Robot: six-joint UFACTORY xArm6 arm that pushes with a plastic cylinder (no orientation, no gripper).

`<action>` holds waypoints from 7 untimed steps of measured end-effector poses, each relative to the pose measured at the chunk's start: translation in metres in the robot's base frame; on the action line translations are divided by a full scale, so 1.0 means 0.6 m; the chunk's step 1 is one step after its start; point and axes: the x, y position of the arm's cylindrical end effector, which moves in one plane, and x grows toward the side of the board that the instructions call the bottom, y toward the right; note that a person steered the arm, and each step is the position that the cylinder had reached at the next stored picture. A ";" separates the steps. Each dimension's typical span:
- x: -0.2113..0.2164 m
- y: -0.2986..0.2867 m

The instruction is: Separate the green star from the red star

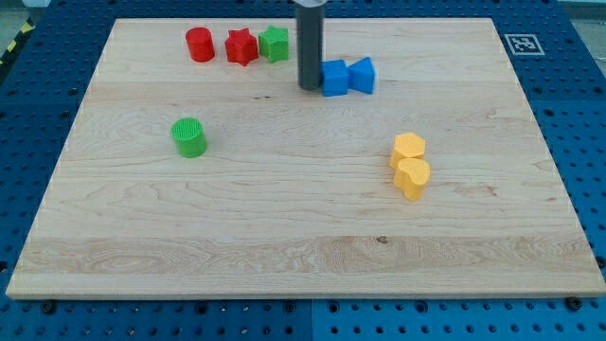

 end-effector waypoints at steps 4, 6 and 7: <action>-0.134 0.085; -0.207 -0.071; -0.209 -0.144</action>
